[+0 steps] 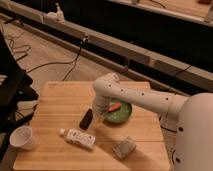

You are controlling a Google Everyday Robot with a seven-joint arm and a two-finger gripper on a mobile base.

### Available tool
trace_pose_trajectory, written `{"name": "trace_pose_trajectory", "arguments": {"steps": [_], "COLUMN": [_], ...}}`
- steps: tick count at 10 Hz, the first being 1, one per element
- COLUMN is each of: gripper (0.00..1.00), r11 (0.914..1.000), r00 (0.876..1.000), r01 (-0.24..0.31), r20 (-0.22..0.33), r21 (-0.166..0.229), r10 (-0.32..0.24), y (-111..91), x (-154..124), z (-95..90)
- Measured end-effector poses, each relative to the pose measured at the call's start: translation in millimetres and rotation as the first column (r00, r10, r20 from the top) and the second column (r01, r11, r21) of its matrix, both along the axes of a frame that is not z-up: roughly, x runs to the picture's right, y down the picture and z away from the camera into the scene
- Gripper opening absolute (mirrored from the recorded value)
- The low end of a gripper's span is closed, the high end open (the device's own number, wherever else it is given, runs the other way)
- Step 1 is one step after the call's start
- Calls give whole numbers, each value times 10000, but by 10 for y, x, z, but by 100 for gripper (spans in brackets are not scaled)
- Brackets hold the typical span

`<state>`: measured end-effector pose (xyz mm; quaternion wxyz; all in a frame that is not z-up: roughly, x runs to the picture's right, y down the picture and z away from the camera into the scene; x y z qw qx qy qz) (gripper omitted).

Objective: Push the eraser across the table

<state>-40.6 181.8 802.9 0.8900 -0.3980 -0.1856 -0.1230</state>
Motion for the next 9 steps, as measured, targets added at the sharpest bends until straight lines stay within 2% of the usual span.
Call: {"name": "trace_pose_trajectory", "arguments": {"steps": [5,9], "gripper": [0,0], "r11": [9985,9961], "r00": [9997,9985], "r01": [82,537], "r20": [-206,-67], "r21": [-532,-699], "r10": [-93,-543], "y": [198,198], "x": [-30,-259], "z": [194,373]}}
